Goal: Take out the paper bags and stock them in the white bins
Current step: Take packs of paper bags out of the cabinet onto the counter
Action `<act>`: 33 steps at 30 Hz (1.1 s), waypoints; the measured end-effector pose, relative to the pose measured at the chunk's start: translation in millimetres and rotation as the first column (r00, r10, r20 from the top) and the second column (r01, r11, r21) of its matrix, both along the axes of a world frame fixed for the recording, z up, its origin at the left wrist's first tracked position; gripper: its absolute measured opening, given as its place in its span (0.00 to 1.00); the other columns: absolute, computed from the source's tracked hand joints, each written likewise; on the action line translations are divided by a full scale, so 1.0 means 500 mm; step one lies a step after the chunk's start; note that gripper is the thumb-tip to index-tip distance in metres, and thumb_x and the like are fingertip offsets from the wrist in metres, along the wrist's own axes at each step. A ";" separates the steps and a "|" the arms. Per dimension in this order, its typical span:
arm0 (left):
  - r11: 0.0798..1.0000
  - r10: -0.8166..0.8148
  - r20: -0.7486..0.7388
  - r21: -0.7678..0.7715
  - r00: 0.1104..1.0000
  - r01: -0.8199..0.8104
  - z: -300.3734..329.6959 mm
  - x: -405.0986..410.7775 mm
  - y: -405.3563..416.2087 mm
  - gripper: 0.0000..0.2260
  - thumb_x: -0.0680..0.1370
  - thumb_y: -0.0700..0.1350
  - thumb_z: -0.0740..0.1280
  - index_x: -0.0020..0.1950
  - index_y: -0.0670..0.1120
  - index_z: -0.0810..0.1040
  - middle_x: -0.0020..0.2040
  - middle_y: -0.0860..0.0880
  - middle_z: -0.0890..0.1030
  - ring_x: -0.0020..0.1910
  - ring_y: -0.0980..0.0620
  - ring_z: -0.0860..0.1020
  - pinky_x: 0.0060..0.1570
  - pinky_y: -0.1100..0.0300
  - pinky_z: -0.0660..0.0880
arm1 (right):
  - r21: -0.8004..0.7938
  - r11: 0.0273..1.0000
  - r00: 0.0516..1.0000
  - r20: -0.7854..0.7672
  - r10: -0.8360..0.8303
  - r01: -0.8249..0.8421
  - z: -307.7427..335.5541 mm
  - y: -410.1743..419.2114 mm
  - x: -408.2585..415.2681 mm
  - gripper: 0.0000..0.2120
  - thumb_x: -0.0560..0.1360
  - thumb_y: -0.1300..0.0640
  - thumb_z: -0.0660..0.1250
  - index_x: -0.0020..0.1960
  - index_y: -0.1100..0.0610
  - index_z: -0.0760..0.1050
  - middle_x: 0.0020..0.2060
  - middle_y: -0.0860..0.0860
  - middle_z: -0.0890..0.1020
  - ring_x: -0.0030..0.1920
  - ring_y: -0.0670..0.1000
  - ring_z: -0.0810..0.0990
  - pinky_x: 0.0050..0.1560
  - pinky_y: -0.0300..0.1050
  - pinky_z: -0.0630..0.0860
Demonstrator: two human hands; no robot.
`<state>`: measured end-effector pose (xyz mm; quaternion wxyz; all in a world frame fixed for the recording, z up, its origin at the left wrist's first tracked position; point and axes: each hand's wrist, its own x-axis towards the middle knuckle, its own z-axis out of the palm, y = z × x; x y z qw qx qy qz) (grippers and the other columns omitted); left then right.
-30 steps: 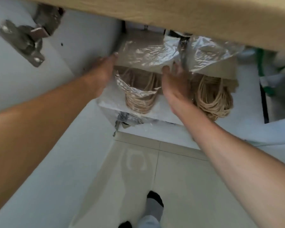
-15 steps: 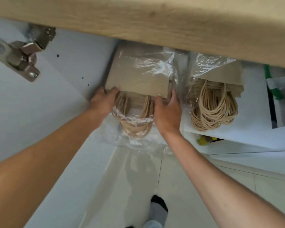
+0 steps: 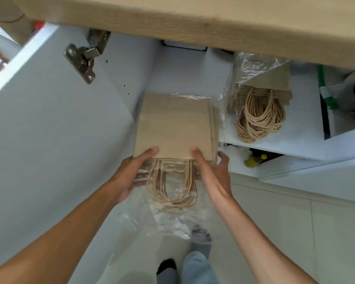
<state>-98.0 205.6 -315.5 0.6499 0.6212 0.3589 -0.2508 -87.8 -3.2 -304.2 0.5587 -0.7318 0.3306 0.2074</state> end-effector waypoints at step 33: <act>0.997 0.073 0.406 -0.060 0.911 -0.053 0.577 -0.423 -0.033 0.28 0.66 0.57 0.82 0.63 0.51 0.80 0.54 0.43 0.87 0.49 0.45 0.84 0.52 0.49 0.79 | 0.194 0.981 0.966 0.257 -0.033 -0.018 0.570 -0.041 -0.415 0.29 0.68 0.39 0.78 0.65 0.44 0.74 0.53 0.39 0.87 0.50 0.32 0.83 0.49 0.31 0.74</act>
